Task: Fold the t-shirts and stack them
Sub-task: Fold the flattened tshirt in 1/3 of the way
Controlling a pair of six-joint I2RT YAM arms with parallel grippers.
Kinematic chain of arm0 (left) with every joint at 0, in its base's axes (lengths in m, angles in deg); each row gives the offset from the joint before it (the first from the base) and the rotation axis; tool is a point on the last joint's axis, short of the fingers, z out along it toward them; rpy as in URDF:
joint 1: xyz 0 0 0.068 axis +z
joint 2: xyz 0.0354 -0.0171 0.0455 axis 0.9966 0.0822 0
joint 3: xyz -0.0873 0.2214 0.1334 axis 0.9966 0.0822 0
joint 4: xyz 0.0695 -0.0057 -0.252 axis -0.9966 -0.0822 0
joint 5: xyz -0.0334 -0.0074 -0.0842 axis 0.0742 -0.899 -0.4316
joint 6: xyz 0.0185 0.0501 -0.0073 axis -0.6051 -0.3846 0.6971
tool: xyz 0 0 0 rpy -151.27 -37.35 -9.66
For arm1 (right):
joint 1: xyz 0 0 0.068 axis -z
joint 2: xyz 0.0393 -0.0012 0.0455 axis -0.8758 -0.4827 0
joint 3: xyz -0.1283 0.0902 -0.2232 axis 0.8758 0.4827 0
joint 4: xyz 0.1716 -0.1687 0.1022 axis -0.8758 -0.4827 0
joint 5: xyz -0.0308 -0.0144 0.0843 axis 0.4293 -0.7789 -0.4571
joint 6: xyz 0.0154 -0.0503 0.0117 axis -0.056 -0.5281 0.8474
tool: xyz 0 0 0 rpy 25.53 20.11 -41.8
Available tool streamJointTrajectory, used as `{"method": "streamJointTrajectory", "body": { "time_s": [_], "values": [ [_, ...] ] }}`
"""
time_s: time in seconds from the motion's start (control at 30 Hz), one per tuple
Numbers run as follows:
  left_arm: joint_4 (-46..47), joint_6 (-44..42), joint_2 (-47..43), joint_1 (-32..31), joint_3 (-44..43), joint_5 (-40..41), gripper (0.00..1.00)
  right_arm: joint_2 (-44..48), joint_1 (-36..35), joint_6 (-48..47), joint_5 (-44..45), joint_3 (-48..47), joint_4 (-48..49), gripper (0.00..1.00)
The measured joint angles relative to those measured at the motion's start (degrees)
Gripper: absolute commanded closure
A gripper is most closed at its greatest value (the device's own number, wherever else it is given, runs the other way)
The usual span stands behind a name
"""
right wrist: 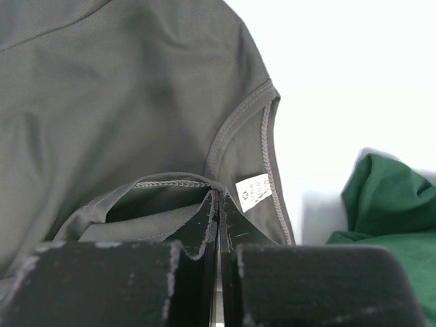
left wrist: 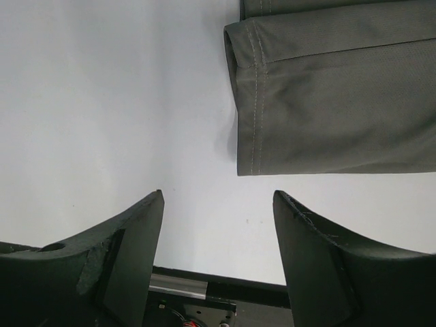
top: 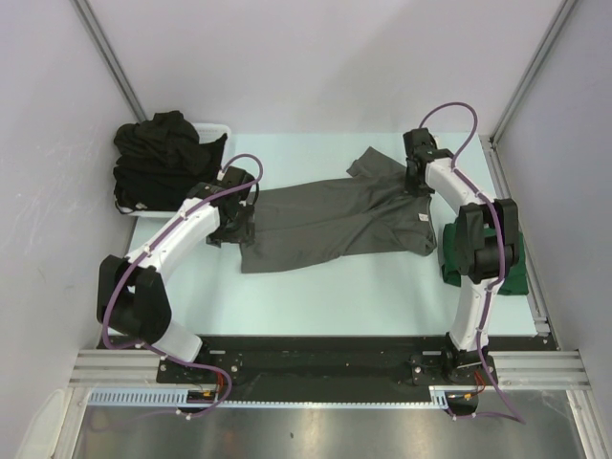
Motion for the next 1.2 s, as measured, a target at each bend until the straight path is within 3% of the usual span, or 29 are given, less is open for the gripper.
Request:
{"method": "streamJointTrajectory", "body": {
  "time_s": [0.67, 0.7, 0.73, 0.8, 1.0, 1.2],
  "values": [
    [0.0, 0.1, 0.0, -0.6, 0.0, -0.5, 0.3, -0.8, 4.2, -2.5, 0.7, -1.0, 0.3, 1.0],
    [0.0, 0.1, 0.0, -0.7, 0.0, -0.5, 0.3, -1.3, 4.2, -2.5, 0.6, -1.6, 0.4, 0.94],
    [0.0, 0.1, 0.0, -0.7, 0.0, -0.5, 0.3, -1.9, 4.2, -2.4, 0.5, -2.1, 0.4, 0.8],
    [0.0, 0.1, 0.0, -0.8, 0.0, -0.5, 0.3, -3.3, 4.1, -2.7, 0.3, -3.1, 0.2, 0.75],
    [-0.1, 0.2, 0.2, -1.0, 0.0, -0.5, 0.3, -4.9, 4.2, -2.2, 0.0, -3.8, -0.7, 0.41],
    [0.0, 0.4, 1.7, -1.7, -0.5, -0.9, 0.35, -4.5, 4.1, -2.2, 0.8, -4.5, -1.2, 0.44]
  ]
}}
